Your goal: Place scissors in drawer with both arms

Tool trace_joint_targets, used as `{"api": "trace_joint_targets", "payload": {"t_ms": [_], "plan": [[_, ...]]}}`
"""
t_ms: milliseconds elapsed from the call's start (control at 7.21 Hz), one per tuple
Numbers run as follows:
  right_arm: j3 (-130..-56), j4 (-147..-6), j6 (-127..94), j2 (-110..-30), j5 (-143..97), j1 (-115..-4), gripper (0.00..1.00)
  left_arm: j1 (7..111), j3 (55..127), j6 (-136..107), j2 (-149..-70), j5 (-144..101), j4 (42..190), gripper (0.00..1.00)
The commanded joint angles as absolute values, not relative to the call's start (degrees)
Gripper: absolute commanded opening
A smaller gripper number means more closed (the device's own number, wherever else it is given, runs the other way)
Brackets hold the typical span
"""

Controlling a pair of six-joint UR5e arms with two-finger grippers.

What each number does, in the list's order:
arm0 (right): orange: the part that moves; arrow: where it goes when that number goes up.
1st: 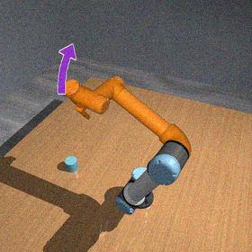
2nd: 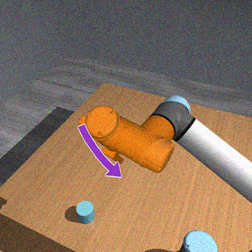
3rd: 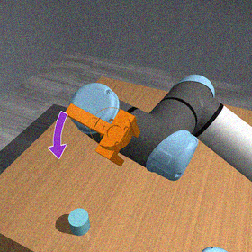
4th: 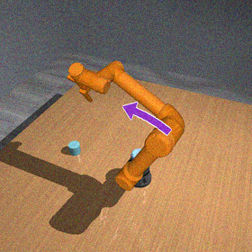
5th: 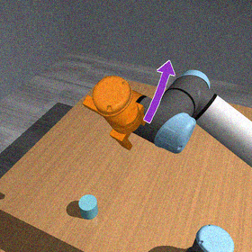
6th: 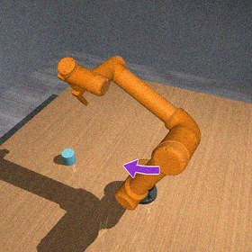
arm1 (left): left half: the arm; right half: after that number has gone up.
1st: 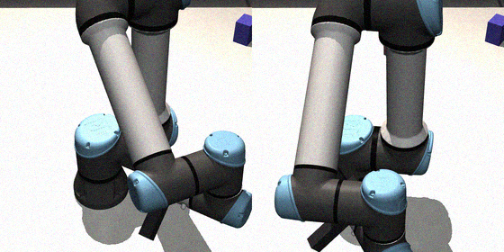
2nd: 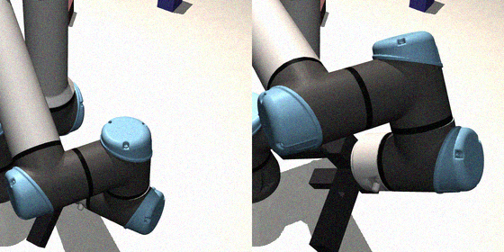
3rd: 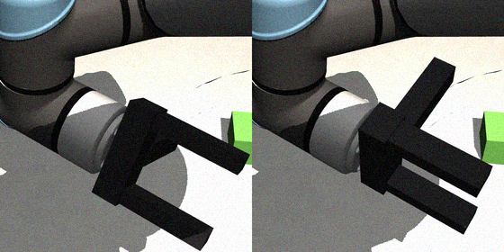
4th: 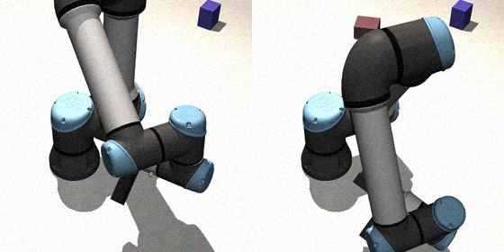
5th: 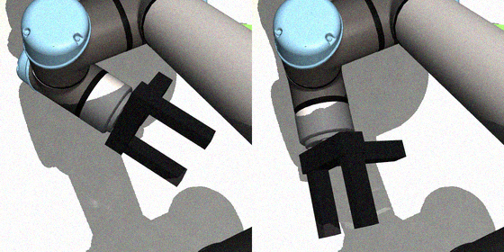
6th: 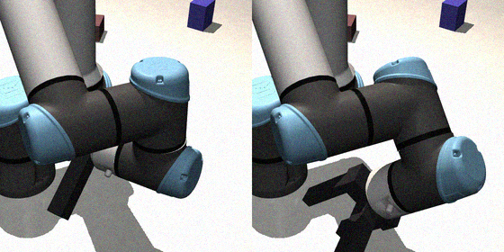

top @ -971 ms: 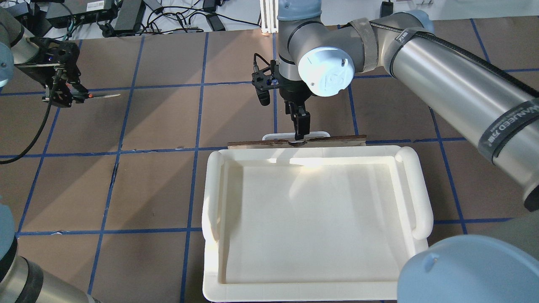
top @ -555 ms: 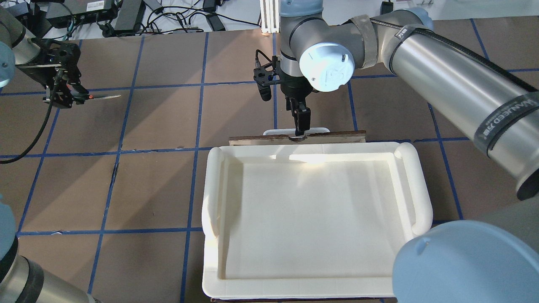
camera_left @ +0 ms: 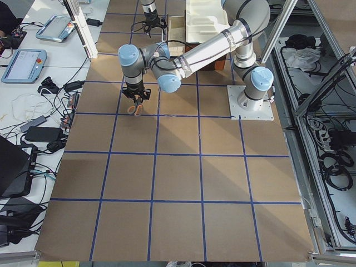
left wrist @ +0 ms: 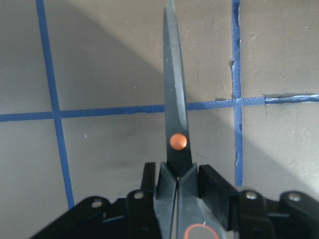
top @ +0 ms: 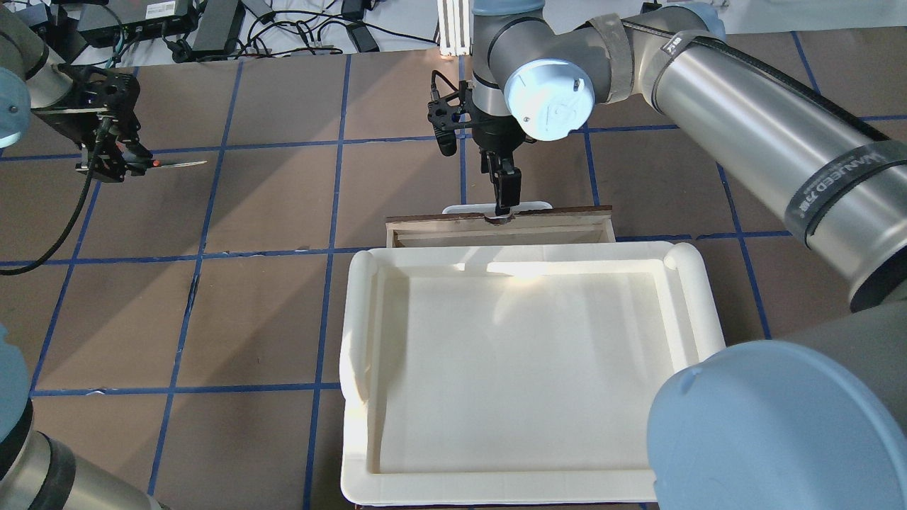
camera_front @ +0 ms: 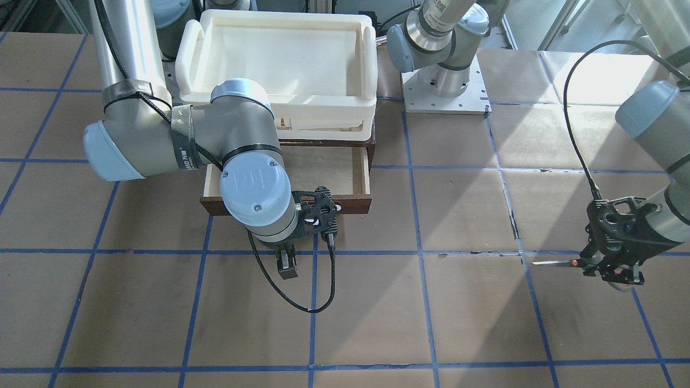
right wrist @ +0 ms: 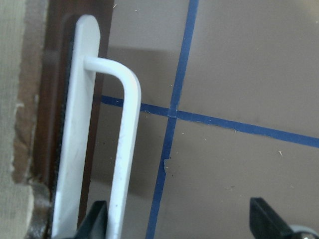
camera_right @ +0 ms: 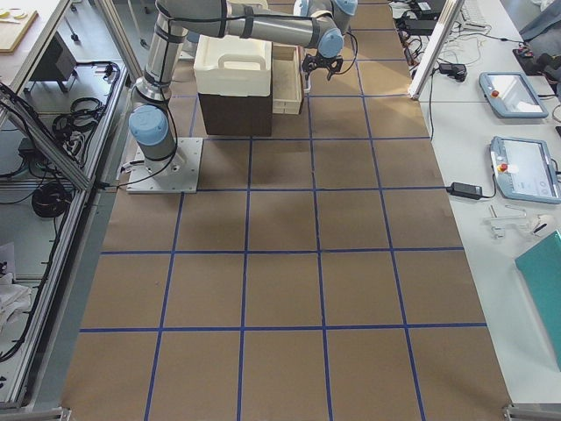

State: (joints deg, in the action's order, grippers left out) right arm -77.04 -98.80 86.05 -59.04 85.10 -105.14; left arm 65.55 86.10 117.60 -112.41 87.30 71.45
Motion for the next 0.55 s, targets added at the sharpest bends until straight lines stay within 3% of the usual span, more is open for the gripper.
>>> {"api": "trace_joint_targets", "payload": {"t_ms": [0,416], "plan": [[-76.1,-98.9,86.1,-58.6,85.1,-104.9,1.00,65.5,86.0,117.6,-112.6,87.7,71.6,0.00],[-73.7,-98.9,86.0,-57.0,85.0,-104.4,1.00,65.7,86.2,117.5,-112.5,87.8,71.7,0.00]]}}
